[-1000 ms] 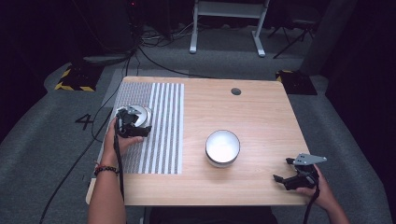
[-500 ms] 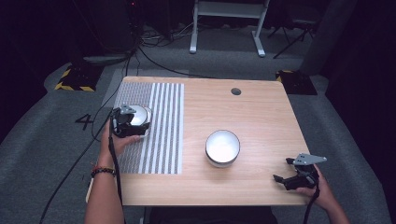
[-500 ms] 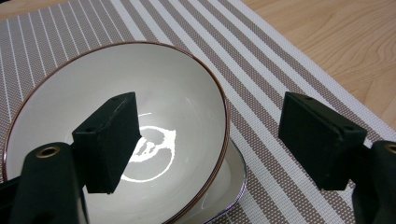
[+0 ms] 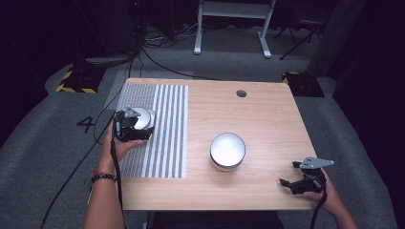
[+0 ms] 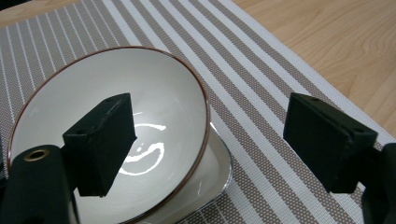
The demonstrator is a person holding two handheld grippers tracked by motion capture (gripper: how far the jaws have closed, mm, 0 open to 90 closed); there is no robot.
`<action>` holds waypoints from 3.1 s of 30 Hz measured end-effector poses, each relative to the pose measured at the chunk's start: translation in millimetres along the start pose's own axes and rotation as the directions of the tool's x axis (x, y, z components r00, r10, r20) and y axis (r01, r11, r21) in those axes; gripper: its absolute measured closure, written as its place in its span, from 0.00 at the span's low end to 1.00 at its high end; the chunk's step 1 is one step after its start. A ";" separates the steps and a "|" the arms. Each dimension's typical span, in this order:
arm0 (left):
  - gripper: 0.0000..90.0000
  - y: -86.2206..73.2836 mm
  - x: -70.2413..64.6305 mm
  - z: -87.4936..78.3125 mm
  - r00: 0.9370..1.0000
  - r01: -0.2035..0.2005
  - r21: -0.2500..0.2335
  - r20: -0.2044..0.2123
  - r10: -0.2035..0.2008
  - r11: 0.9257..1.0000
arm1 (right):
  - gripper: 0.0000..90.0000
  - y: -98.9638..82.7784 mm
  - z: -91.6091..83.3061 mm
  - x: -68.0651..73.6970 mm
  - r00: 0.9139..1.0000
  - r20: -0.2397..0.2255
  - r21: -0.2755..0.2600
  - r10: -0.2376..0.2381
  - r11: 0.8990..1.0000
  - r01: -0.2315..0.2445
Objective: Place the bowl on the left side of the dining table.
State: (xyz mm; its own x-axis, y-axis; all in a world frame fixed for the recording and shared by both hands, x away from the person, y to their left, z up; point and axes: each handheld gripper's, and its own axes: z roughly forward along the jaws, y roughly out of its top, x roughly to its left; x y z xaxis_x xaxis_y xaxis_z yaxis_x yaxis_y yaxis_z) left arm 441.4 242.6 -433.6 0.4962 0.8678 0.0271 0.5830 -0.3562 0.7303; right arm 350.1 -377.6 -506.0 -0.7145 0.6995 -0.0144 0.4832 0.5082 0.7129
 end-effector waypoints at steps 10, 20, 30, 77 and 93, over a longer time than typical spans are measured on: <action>0.19 4.6 -15.5 -4.0 0.998 -0.060 0.012 0.011 0.060 0.998 | 0.03 0.0 0.0 0.0 1.000 0.000 0.000 0.000 1.000 0.000; 0.19 6.4 -22.5 -10.0 0.997 -0.074 -0.023 0.006 0.074 0.997 | 0.03 0.0 0.0 0.0 1.000 0.000 0.000 0.000 1.000 0.000; 0.18 8.4 -37.9 -14.7 0.993 -0.119 -0.027 0.019 0.119 0.993 | 0.03 0.0 0.0 0.0 1.000 0.000 0.000 0.000 1.000 0.000; 0.18 3.8 -104.6 -21.7 0.936 -0.351 -0.011 0.037 0.351 0.936 | 0.03 0.0 0.0 0.0 1.000 0.000 0.000 -0.001 1.000 0.001; 0.18 -4.5 -120.1 -14.7 0.922 -0.383 -0.014 0.054 0.384 0.923 | 0.03 0.0 0.0 0.1 1.000 0.000 0.000 0.000 1.000 0.000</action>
State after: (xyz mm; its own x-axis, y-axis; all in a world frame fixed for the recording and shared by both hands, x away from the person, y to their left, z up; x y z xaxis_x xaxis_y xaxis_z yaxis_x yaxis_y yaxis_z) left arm 369.7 145.0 -430.1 0.7161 0.6445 0.2680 0.3393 -0.6569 0.6733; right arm 350.0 -377.6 -506.0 -0.7141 0.6999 -0.0143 0.4836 0.5080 0.7128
